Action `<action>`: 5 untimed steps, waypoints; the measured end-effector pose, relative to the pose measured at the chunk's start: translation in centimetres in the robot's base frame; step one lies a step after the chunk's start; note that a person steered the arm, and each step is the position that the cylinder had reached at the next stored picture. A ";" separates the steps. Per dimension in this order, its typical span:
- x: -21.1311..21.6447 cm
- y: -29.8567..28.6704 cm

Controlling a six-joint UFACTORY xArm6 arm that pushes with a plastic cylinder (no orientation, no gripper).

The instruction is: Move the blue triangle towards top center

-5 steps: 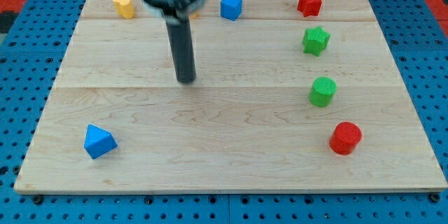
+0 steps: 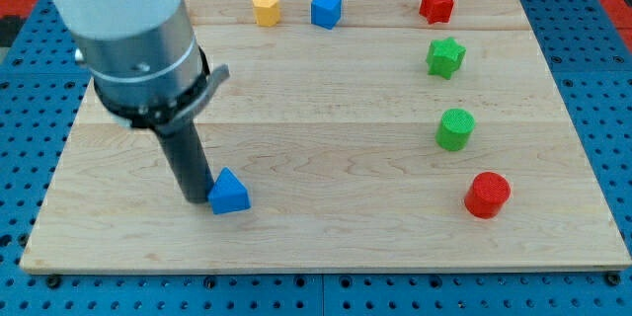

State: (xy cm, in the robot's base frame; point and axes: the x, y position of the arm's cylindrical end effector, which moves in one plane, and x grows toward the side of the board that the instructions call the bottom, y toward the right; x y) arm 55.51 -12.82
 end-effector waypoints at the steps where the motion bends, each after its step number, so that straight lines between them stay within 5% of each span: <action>1: 3.6 0.1; 3: -10.2 9.1; 4: -10.6 12.8; 5: -5.3 17.7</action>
State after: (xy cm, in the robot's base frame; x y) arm 50.25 4.86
